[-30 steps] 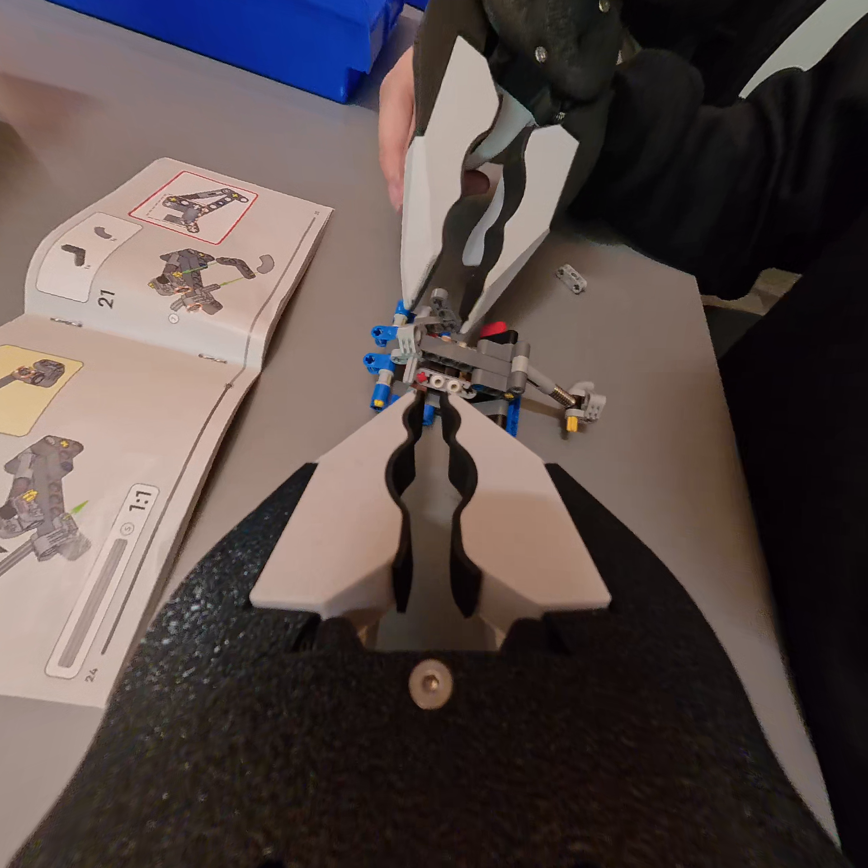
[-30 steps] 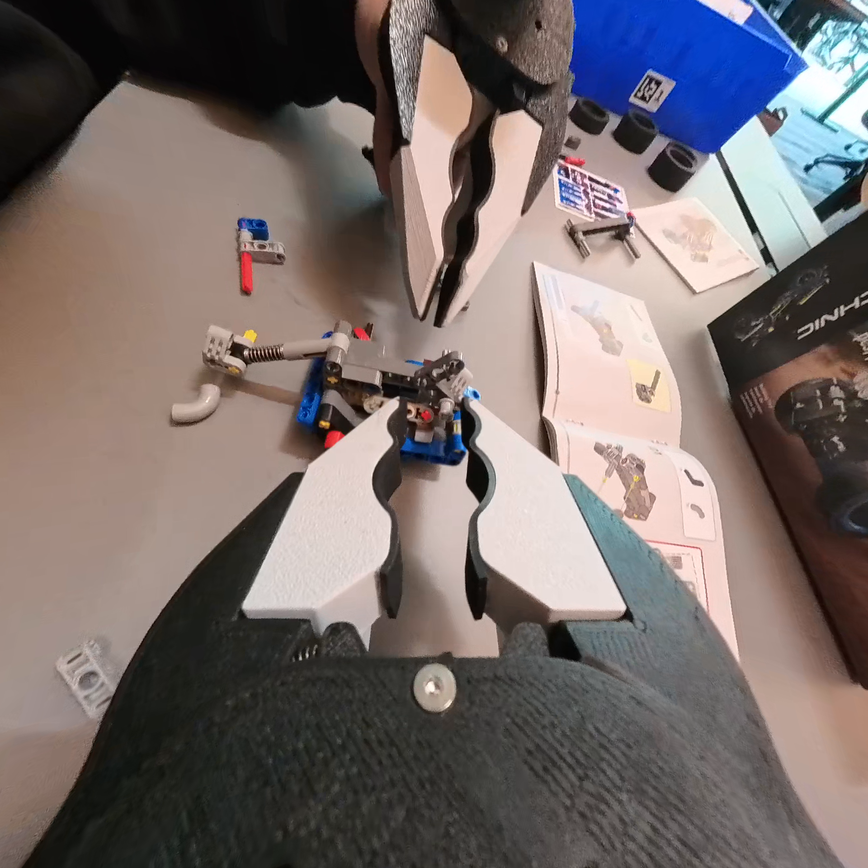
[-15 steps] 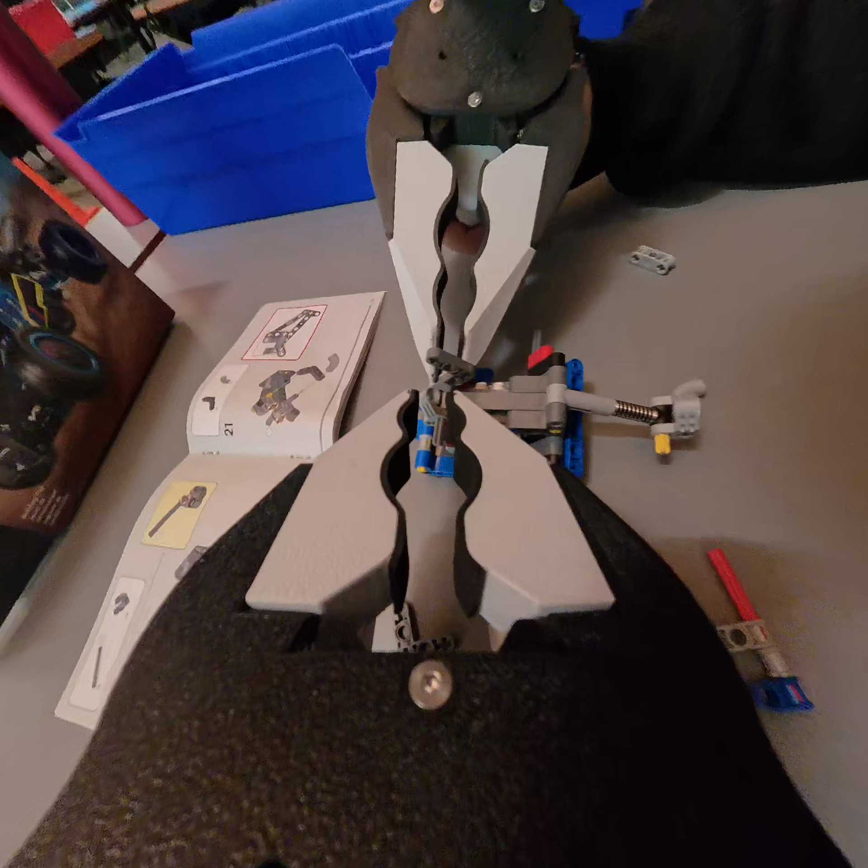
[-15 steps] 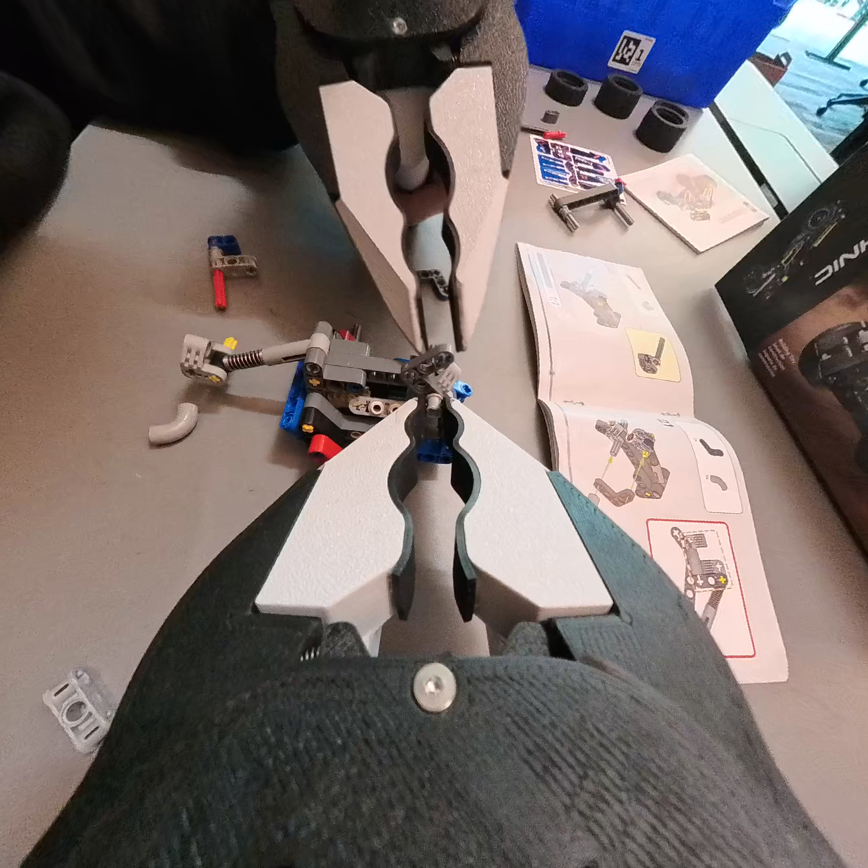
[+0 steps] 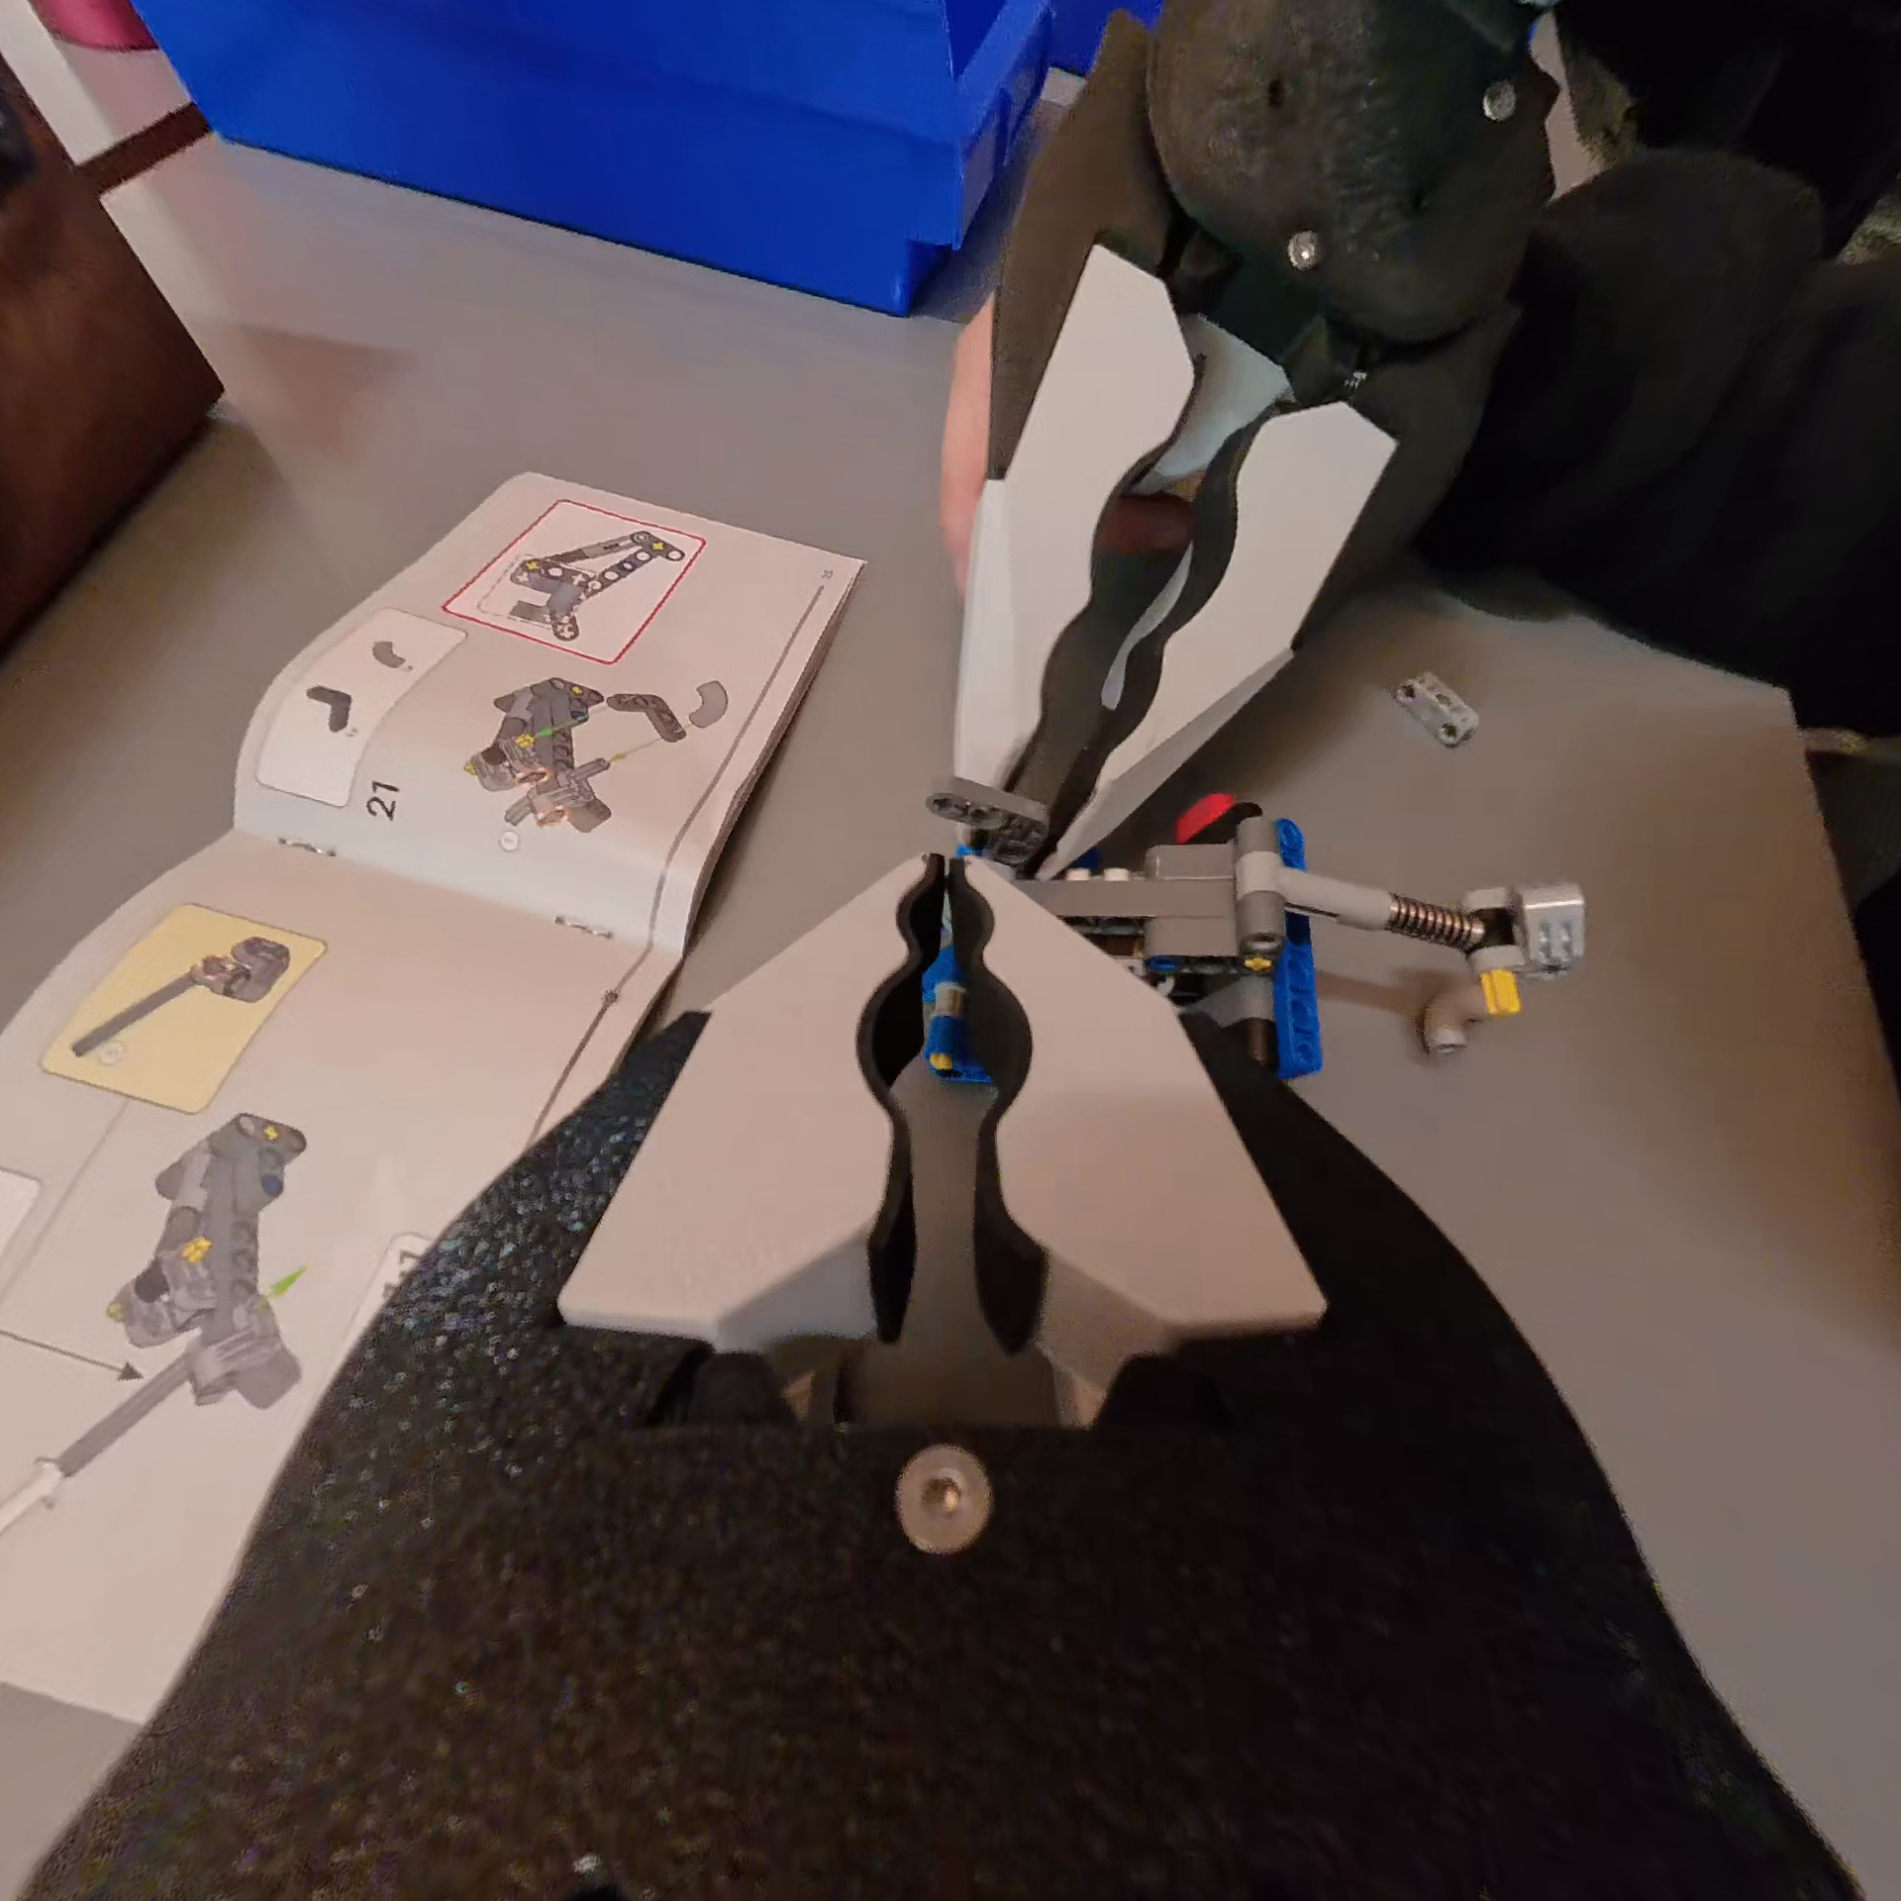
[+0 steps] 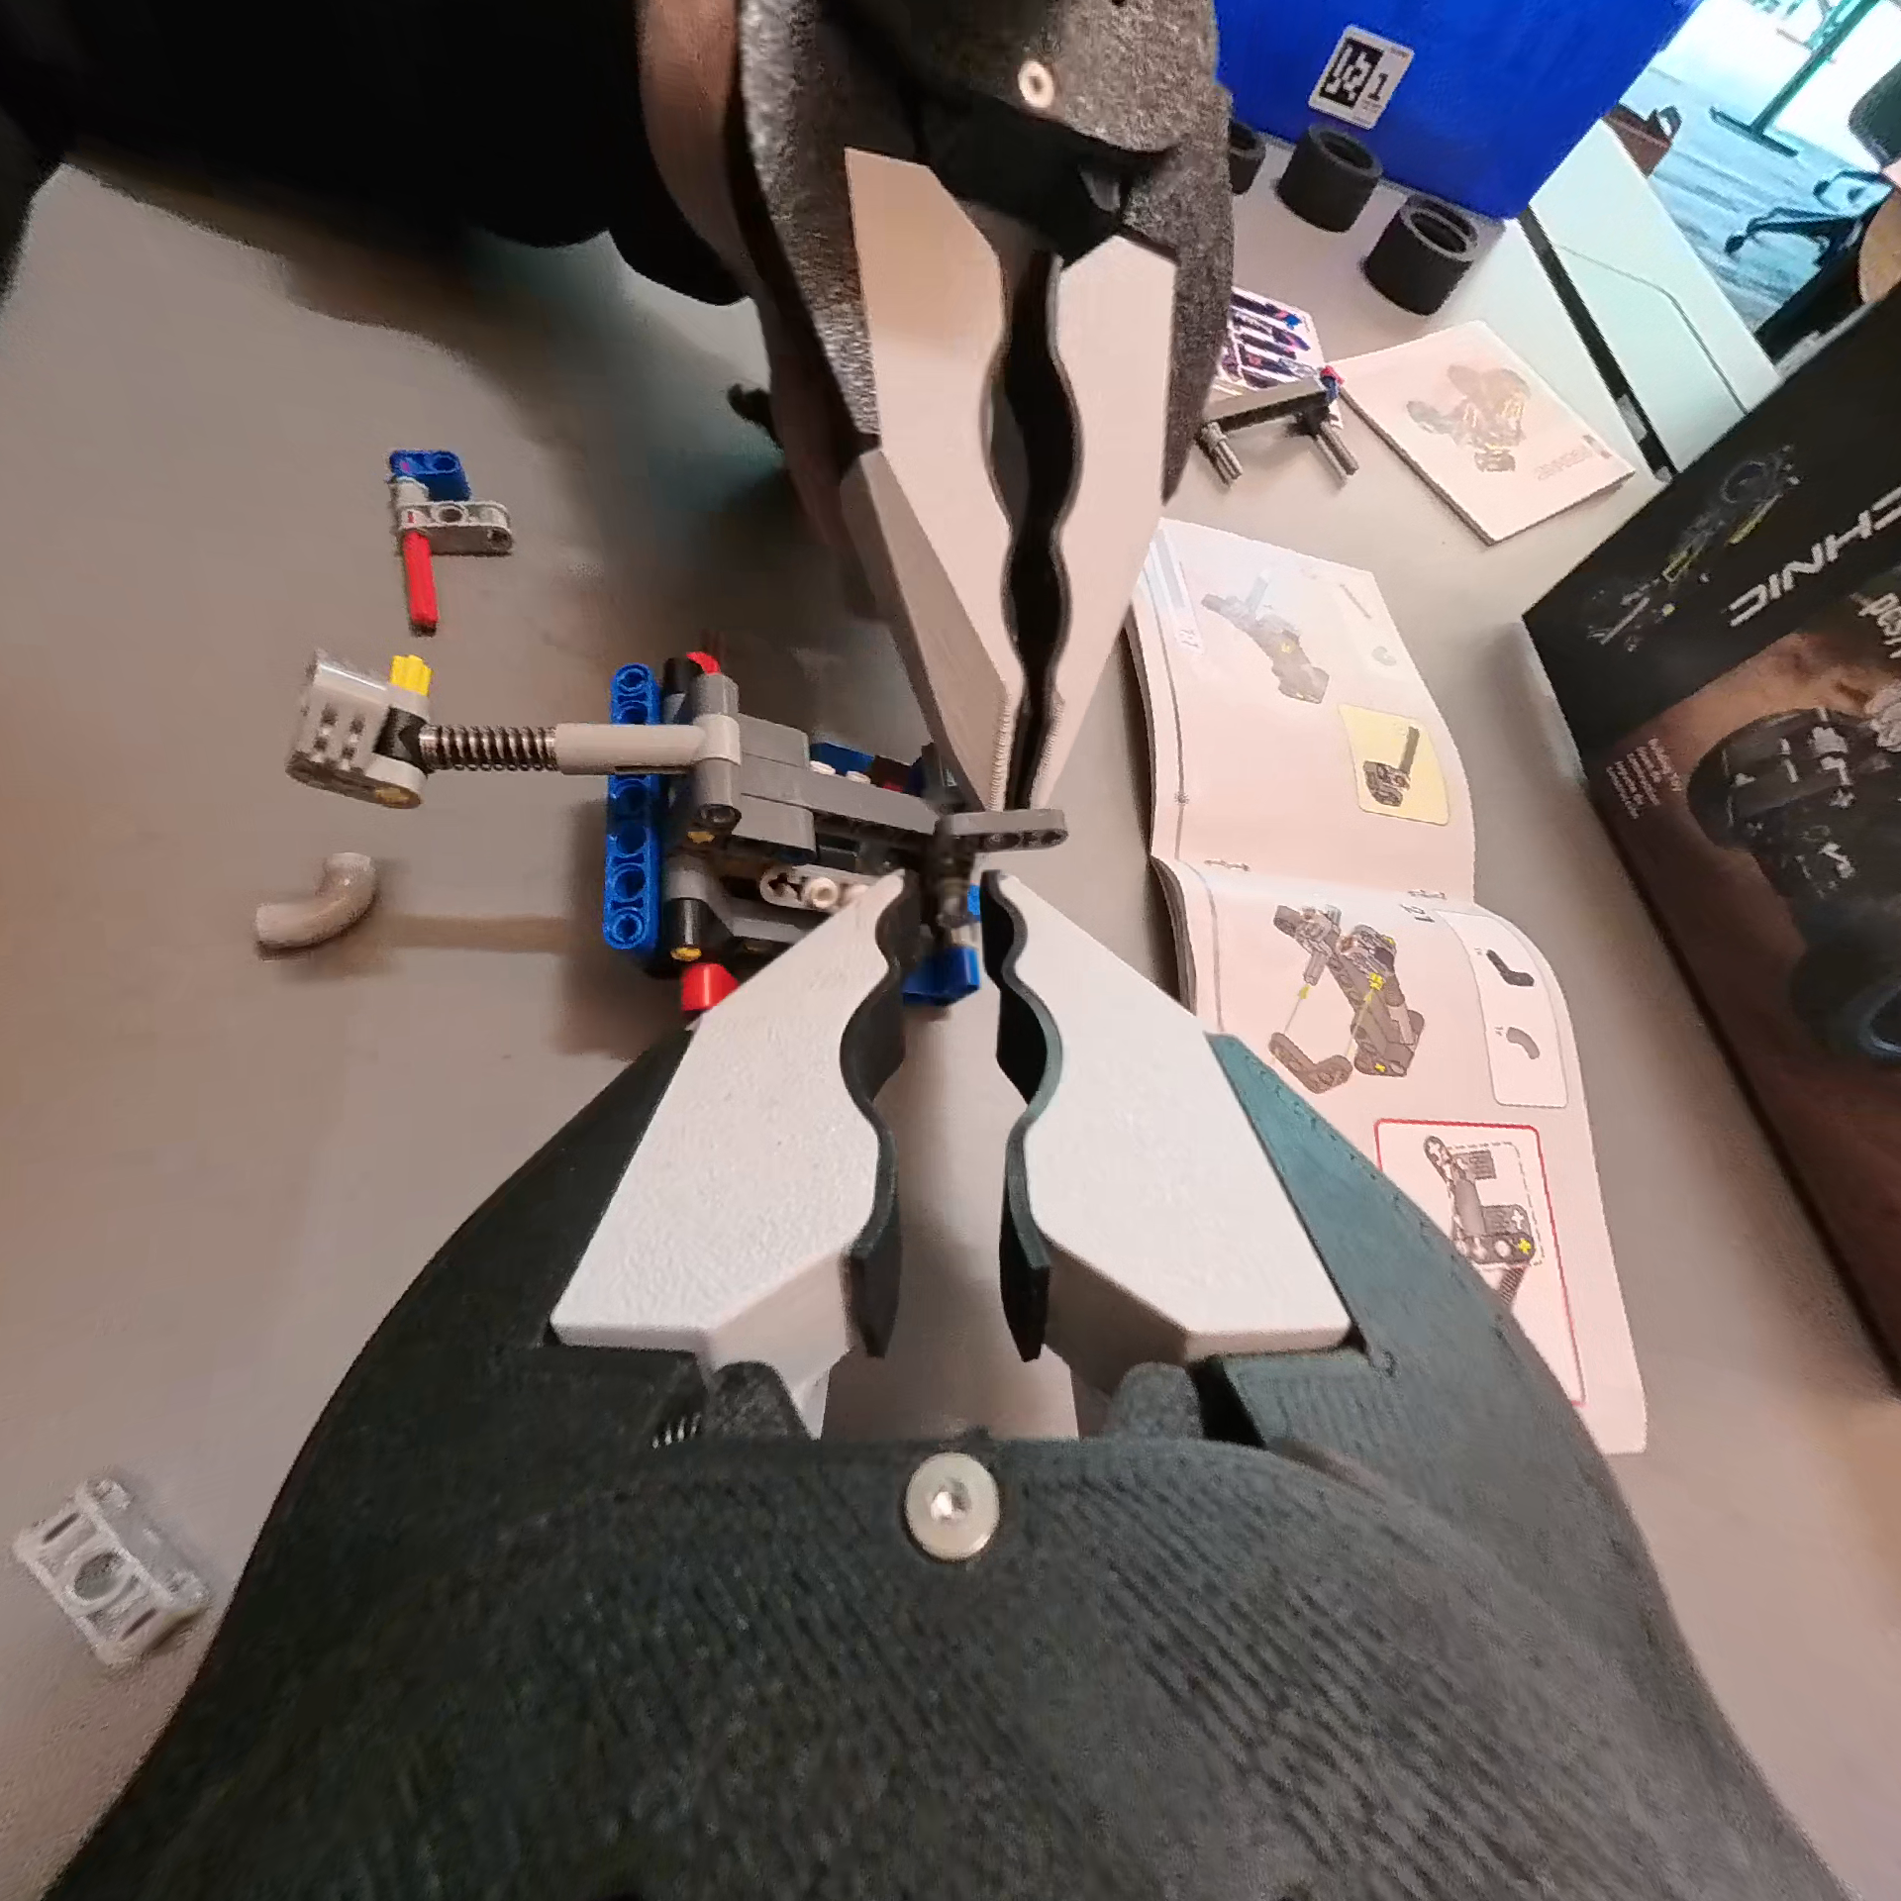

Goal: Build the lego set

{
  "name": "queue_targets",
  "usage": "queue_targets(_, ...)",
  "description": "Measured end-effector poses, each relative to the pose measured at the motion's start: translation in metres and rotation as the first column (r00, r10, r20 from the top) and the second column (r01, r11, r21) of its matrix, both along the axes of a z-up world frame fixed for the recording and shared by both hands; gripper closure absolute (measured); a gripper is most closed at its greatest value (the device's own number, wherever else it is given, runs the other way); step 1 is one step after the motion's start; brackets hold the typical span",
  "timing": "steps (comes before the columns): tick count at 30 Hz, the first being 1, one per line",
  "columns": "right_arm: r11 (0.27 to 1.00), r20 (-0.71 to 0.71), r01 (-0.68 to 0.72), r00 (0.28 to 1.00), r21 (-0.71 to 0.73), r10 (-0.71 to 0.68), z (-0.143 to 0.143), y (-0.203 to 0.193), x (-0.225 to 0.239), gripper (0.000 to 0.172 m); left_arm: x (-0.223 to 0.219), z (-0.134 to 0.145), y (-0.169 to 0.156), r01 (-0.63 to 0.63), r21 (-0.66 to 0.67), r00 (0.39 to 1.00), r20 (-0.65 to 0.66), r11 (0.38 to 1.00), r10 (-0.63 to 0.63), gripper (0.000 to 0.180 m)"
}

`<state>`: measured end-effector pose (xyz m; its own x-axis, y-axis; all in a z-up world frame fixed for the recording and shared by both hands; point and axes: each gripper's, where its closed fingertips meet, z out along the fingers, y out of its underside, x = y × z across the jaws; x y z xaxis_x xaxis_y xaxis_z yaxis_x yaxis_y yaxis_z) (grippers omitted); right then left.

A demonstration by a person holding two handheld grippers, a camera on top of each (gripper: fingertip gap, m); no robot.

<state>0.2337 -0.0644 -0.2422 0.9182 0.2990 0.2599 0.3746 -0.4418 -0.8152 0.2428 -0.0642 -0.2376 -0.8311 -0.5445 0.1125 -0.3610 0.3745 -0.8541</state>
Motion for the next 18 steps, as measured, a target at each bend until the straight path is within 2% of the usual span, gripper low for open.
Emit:
queue_targets(1,1.0,-0.001,-0.005,1.0,0.0,0.005,0.0,0.0,-0.001,0.165,0.0,0.0,0.0,-0.001,-0.011,1.0,-0.012,1.0,0.001,0.18)
queue_targets(5,1.0,0.02,-0.009,1.0,0.012,0.009,0.001,0.0,-0.001,0.162,-0.001,0.0,0.001,0.001,-0.015,1.0,-0.016,1.0,-0.001,0.18)
queue_targets(7,1.0,0.08,-0.008,0.997,0.028,0.006,0.006,-0.002,0.003,0.154,-0.001,0.0,0.001,0.0,-0.009,1.0,-0.007,1.0,0.0,0.18)
queue_targets(10,0.993,0.081,-0.004,0.997,0.121,-0.006,0.018,0.001,0.004,0.142,-0.001,0.0,0.0,0.0,-0.007,1.0,-0.004,1.0,0.0,0.18)
queue_targets(12,0.99,0.109,0.006,0.994,0.144,-0.022,0.016,0.004,0.007,0.133,-0.001,0.0,0.0,0.001,-0.011,1.0,-0.009,1.0,-0.001,0.18)
queue_targets(18,0.992,0.161,-0.026,0.987,0.123,0.006,0.008,0.008,0.005,0.144,-0.001,0.0,0.0,0.001,-0.004,1.0,0.002,1.0,-0.001,0.18)
